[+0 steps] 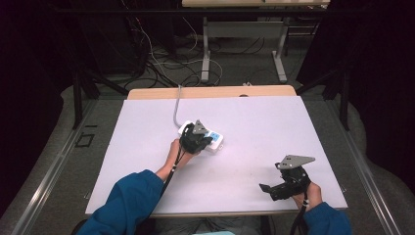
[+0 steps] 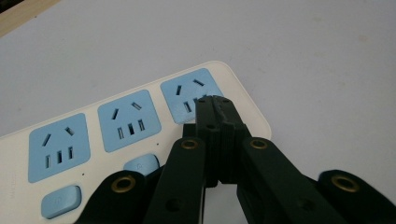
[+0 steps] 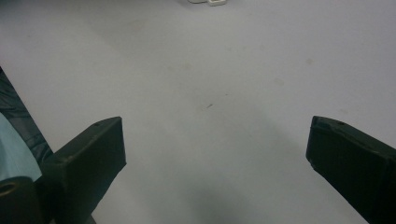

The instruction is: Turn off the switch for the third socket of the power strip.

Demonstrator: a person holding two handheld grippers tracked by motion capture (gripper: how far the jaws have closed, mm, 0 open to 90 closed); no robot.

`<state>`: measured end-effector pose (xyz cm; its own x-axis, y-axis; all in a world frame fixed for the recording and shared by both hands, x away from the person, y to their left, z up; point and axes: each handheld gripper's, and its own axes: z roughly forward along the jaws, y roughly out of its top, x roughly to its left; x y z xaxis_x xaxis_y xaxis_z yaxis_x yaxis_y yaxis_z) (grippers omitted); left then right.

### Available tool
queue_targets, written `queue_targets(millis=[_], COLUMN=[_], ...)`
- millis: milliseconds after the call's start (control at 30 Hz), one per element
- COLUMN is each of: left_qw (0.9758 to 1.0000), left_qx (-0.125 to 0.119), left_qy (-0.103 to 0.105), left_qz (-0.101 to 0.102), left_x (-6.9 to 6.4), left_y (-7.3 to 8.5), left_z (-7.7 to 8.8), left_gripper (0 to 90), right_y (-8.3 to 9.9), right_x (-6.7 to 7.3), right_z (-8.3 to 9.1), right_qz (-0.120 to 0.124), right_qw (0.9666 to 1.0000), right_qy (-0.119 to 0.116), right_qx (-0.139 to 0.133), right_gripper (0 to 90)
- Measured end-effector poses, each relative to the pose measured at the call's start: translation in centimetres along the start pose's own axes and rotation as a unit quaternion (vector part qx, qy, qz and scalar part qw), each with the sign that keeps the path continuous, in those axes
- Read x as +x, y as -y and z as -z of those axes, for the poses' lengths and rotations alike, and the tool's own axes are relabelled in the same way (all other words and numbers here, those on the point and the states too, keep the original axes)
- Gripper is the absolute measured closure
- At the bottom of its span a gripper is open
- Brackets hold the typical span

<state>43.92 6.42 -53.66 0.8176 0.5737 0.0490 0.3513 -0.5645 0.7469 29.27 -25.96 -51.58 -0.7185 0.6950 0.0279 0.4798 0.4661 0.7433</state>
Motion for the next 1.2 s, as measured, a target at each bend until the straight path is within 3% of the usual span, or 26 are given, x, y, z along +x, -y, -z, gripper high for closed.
queue_targets(millis=[567, 600, 800, 900, 933, 1100, 1200], left_qw=[1.0, 0.9999, 0.9998, 0.9999, 0.9998, 0.9998, 0.9999], left_qx=[-0.006, -0.011, -0.018, -0.013, -0.013, -0.014, -0.002], left_qy=[0.001, 0.002, 0.002, 0.002, -0.007, -0.008, -0.01], left_qz=[0.003, 0.005, 0.008, 0.01, 0.01, 0.009, 0.01], left_x=[0.1, 0.1, 0.2, 0.2, 0.2, 0.1, -0.1], left_y=[-0.1, -0.1, -0.2, -0.3, -0.4, -0.4, -0.4], left_z=[0.1, 0.1, 0.7, 1.0, 0.9, 1.4, 1.7], left_gripper=[90.0, 83.4, 69.9, 57.3, 50.3, 35.3, 24.6], right_y=[0.0, 0.0, 0.0, 0.0, 0.0, 0.0, 0.0], right_x=[0.0, 0.0, 0.0, 0.0, 0.0, 0.0, 0.0], right_z=[0.0, 0.0, 0.0, 0.0, 0.0, 0.0, 0.1], right_qz=[0.001, 0.001, 0.0, 0.001, 0.001, 0.002, 0.003], right_qw=[1.0, 1.0, 1.0, 1.0, 1.0, 1.0, 1.0], right_qy=[0.001, 0.001, 0.001, 0.001, 0.0, 0.001, 0.001], right_qx=[0.0, 0.0, 0.0, -0.001, -0.001, -0.003, -0.002], right_gripper=[4.1, 4.2, 4.2, 4.2, 4.2, 4.1, 4.2])
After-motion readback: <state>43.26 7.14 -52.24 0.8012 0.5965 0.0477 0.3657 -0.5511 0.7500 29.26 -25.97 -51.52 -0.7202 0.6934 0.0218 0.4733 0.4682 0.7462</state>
